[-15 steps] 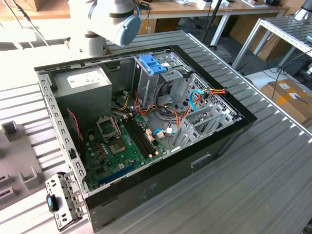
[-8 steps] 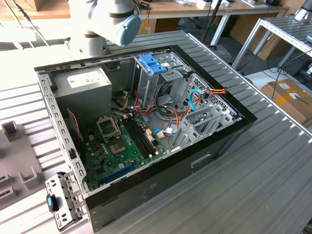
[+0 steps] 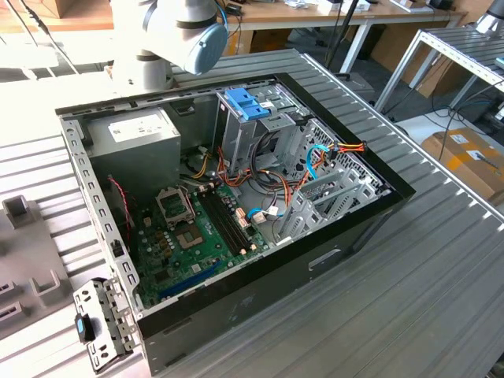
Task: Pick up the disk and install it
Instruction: 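Pick up the disk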
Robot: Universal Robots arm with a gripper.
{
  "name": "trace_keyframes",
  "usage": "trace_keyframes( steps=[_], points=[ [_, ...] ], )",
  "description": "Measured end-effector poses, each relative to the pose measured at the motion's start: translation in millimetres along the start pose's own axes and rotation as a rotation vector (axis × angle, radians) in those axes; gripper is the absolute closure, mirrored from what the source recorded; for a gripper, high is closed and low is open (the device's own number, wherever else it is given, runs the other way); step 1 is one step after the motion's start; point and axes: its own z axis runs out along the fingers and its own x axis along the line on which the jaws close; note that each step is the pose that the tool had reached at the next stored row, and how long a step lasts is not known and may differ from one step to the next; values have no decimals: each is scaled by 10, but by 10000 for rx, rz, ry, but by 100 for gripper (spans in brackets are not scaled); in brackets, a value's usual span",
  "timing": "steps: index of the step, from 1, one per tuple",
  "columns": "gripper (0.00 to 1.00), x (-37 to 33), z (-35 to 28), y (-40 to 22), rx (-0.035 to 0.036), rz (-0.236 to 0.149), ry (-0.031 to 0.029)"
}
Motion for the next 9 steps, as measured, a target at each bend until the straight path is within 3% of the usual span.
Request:
trace_keyframes(
  steps=[9],
  points=[
    [63, 19, -1, -6, 1, 0, 0]
  ],
)
